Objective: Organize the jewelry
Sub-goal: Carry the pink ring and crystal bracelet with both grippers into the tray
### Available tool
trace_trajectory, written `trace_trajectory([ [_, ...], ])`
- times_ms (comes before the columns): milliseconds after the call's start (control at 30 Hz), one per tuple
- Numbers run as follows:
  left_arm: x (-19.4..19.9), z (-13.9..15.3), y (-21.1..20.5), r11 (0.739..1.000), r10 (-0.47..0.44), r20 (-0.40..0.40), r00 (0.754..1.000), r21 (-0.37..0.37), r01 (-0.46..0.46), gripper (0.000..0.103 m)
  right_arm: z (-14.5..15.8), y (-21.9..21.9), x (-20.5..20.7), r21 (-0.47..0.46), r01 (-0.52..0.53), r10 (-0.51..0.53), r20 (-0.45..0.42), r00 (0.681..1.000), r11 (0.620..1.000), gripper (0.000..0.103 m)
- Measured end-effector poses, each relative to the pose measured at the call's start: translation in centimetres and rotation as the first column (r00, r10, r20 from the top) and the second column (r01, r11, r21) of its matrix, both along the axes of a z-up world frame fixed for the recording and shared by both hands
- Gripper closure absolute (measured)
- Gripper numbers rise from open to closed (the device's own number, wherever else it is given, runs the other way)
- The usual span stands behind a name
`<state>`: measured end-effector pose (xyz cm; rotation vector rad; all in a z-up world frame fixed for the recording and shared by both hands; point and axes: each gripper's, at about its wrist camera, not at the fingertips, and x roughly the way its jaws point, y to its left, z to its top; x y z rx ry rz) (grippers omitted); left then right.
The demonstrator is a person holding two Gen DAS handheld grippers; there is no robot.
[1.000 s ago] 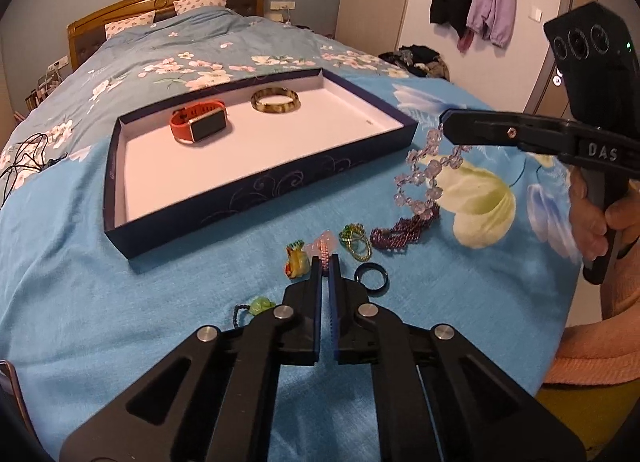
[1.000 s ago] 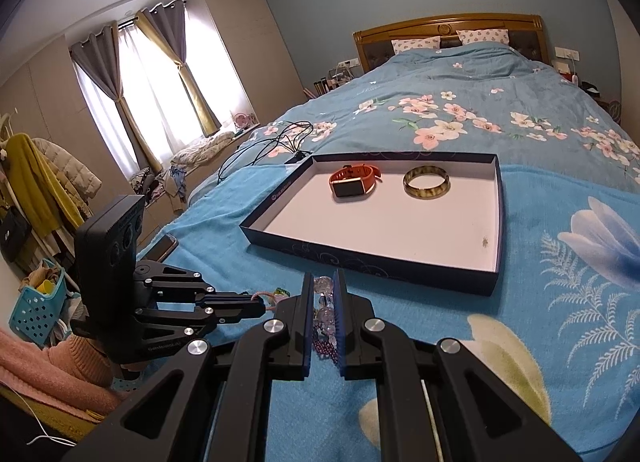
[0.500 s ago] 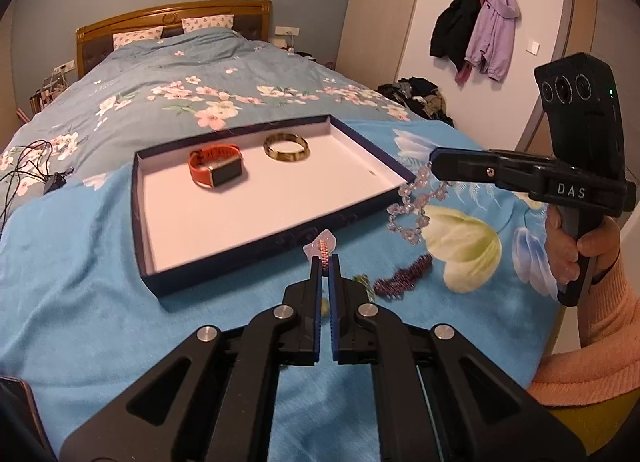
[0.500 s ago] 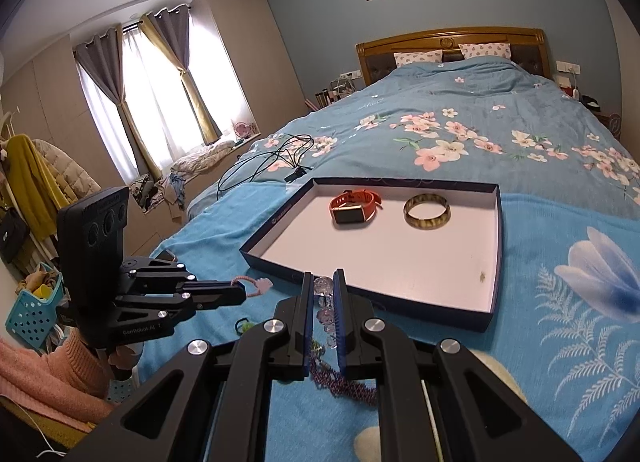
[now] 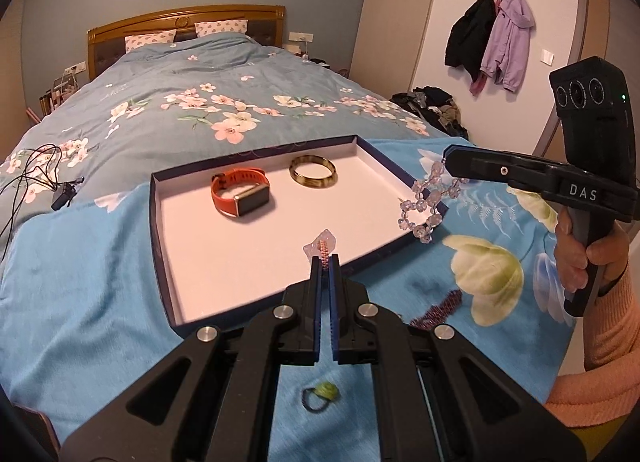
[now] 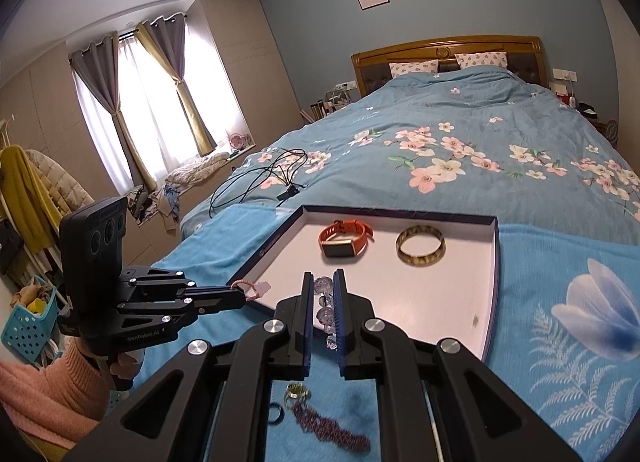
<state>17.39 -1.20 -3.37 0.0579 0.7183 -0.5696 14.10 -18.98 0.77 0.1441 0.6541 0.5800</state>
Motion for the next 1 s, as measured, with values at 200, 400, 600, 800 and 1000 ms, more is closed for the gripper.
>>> trace_trajectory([
  [200, 1.7, -0.2, 0.2, 1.0, 0.017, -0.02, 1.0, 0.01, -0.017, 0.099, -0.1, 0.2, 2.1, 0.005, 0.02, -0.02, -0.012, 1.0, 1.0, 0.095],
  [400, 3.3, -0.8, 0.1, 0.999, 0.031, -0.031, 0.999, 0.026, -0.03, 0.099, -0.8, 0.5, 4.6, 0.001, 0.04, -0.04, -0.039, 0.998, 0.999, 0.095],
  [600, 5.1, -1.4, -0.1, 0.998, 0.042, -0.047, 0.998, 0.05, -0.039, 0.099, -1.6, 1.0, 6.4, 0.003, 0.053, -0.053, -0.062, 0.997, 0.999, 0.095],
  [800, 6.5, -2.2, -0.2, 0.997, 0.054, -0.065, 0.996, 0.065, -0.05, 0.099, -2.4, 1.3, 7.7, 0.012, 0.062, -0.061, -0.084, 0.995, 0.998, 0.095],
  [1000, 7.7, -2.7, -0.3, 0.996, 0.061, -0.084, 0.995, 0.075, -0.055, 0.099, -3.1, 1.8, 9.2, 0.02, 0.065, -0.063, -0.104, 0.993, 0.998, 0.095],
])
